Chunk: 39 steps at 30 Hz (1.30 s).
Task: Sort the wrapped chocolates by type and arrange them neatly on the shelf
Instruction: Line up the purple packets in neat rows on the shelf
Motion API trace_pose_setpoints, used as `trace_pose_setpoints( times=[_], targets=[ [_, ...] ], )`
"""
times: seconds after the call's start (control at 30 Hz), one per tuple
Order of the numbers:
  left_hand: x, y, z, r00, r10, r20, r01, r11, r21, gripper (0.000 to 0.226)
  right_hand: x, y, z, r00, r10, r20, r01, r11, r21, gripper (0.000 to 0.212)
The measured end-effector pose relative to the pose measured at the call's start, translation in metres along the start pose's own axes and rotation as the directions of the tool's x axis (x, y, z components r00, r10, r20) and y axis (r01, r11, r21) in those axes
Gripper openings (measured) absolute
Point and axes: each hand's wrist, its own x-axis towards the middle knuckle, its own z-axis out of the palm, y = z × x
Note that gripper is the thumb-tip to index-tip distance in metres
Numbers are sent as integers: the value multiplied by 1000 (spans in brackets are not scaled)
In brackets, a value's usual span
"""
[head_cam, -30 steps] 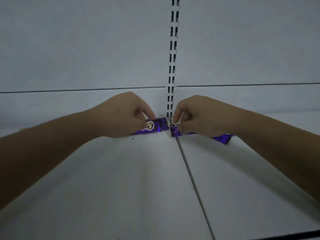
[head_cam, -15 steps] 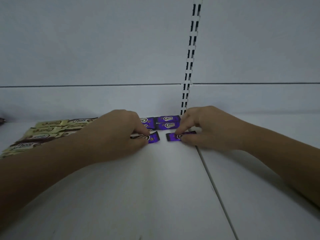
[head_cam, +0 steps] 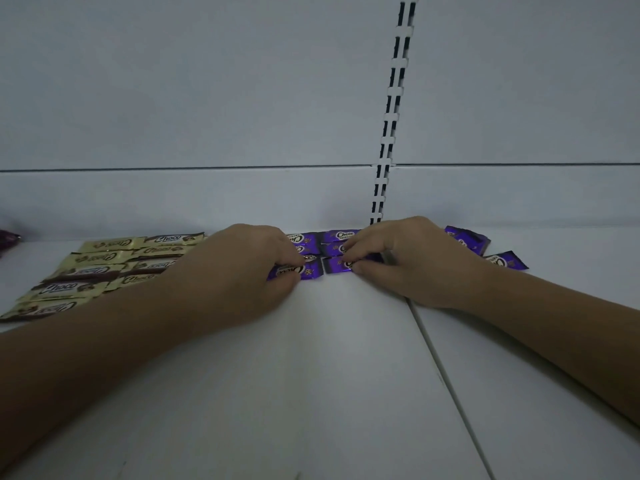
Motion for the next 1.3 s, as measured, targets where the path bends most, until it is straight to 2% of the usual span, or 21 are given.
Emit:
trace_pose_setpoints(
  times=[0.2,0.37,0.57,0.7,0.77,0.9,1.1,1.2,1.3],
  targets=[
    [2,-2,3,1000,-6,-18,6,1000,13,54,-2,-1,-2,1000,7,-14,-7,1000,2,21],
    [0,-2,4,1000,-26,-8,26,999,35,37,-4,-2,-1,1000,3,-29,-3,1000,1,20],
    [-1,-2,3,999,-41,-24,42,999,28,41,-2,-5,-6,999,20,-44,-20,1000,5,19],
    [6,7,-7,1000,-19,-19,19,1000,8,50,1,3,-42,980,166,-106,-173,983,-57,19],
    [17,18,-13,1000,-4,8,4,1000,25,51,-1,14,-62,963,269,-28,-270,954,-133,20],
    [50,45,-11,999,34,20,-34,999,9,32,-18,30,-86,902,419,106,-385,890,-245,24],
    [105,82,15,994,78,75,-76,997,-23,35,-50,35,-84,851,513,116,-449,824,-347,29],
    [129,92,28,989,59,135,-56,998,-27,32,-59,34,-76,859,508,71,-465,830,-309,25],
    [145,97,38,990,45,132,-44,999,-11,27,-63,34,-72,873,487,32,-461,844,-276,26]
  ],
)
